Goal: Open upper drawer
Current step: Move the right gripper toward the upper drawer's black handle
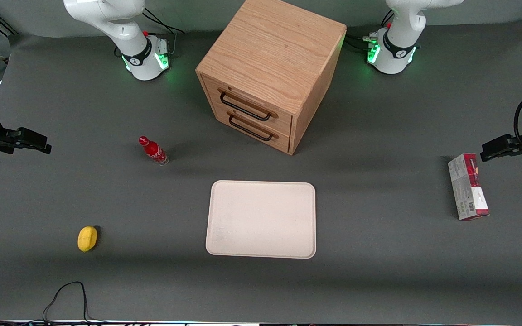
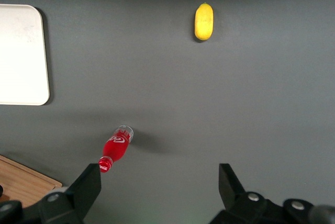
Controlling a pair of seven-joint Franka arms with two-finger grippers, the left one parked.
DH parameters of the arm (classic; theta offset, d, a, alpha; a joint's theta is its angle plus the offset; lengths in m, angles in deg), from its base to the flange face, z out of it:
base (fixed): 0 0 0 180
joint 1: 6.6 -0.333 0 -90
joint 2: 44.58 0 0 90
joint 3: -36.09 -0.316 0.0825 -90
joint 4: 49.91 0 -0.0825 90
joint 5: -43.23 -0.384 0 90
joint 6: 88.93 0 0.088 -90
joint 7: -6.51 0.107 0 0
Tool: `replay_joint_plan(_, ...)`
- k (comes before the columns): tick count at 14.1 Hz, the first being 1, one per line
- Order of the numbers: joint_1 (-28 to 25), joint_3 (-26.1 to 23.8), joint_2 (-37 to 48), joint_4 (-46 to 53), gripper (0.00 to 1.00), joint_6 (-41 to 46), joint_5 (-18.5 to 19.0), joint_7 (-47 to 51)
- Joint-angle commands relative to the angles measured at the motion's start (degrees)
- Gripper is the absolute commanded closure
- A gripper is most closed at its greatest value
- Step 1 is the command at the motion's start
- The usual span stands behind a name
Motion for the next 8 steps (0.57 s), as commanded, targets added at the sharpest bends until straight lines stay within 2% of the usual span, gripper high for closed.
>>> replay_joint_plan(1,-0.2,-0.1,0.0,0.8,0.0,0.9,0.7,0.0)
replay_joint_plan(4,-0.8,-0.7,-0.3,0.8,0.0,1.2,0.1,0.1)
replay_joint_plan(8,-12.8,-1.6,-0.6,1.0,0.0,2.6,0.0,0.6)
